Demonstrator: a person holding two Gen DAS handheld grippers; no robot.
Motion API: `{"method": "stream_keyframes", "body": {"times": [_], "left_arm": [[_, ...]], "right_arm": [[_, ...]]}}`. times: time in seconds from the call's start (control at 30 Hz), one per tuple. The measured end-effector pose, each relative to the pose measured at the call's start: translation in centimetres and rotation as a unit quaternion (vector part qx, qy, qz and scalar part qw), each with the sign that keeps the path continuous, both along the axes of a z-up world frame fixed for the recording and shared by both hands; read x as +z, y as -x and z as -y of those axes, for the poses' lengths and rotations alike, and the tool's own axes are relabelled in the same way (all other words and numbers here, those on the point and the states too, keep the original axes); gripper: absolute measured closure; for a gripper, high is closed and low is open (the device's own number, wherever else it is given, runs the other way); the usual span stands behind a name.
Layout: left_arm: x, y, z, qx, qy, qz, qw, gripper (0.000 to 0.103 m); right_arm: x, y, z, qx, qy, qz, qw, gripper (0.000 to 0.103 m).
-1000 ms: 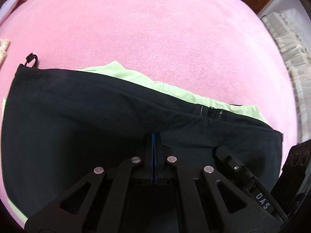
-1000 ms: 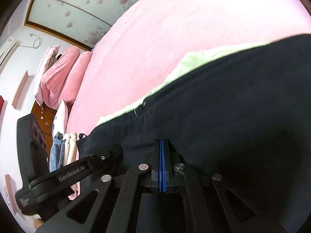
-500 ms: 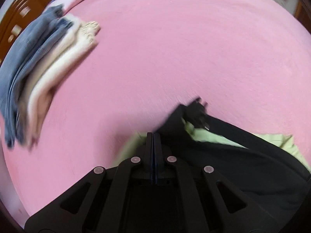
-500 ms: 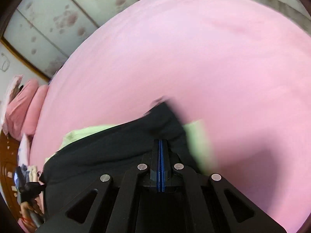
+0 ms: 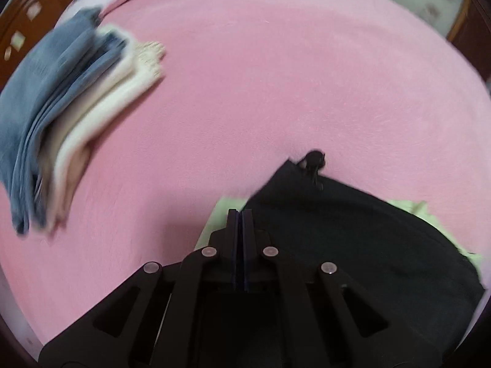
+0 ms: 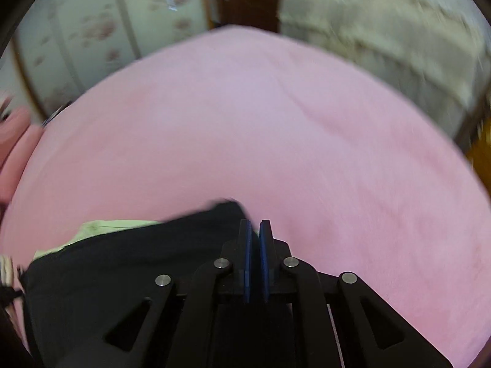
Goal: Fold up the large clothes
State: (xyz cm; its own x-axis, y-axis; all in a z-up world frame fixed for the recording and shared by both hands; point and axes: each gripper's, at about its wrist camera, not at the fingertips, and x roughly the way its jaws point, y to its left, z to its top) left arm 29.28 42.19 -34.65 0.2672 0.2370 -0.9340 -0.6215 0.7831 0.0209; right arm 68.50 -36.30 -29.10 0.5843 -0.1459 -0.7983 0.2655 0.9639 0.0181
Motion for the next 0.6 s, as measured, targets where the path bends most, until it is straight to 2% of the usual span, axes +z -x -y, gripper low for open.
{"method": "stream_keyframes", "body": {"times": [0.13, 0.23, 0.27, 0.3, 0.47, 0.6], "left_arm": [[2.3, 4.4, 1.5, -0.003, -0.011, 0.009, 0.9999, 0.103], [4.3, 8.0, 4.1, 0.009, 0.021, 0.020, 0.9996, 0.103], [4.6, 9.2, 4.4, 0.015, 0.037, 0.017, 0.9990, 0.103], [5.4, 10.0, 7.4, 0.018, 0.045, 0.014, 0.9987, 0.103], [5.7, 15.3, 10.0, 0.041, 0.071, -0.004, 0.9966, 0.103], [5.2, 18.9, 12.1, 0.066, 0.116, -0.012, 0.9910, 0.103]], "right_arm": [[2.6, -0.8, -6.0, 0.087, -0.026, 0.020, 0.996, 0.096], [3.7, -0.8, -9.5, 0.121, -0.031, 0.035, 0.992, 0.096], [3.4, -0.4, -11.9, 0.131, -0.036, 0.038, 0.990, 0.096], [3.2, -0.2, -13.3, 0.146, -0.048, 0.033, 0.988, 0.096], [1.1, 0.2, -20.4, 0.175, -0.112, -0.012, 0.978, 0.096], [-2.8, 2.4, -23.7, 0.191, -0.128, -0.066, 0.971, 0.096]]}}
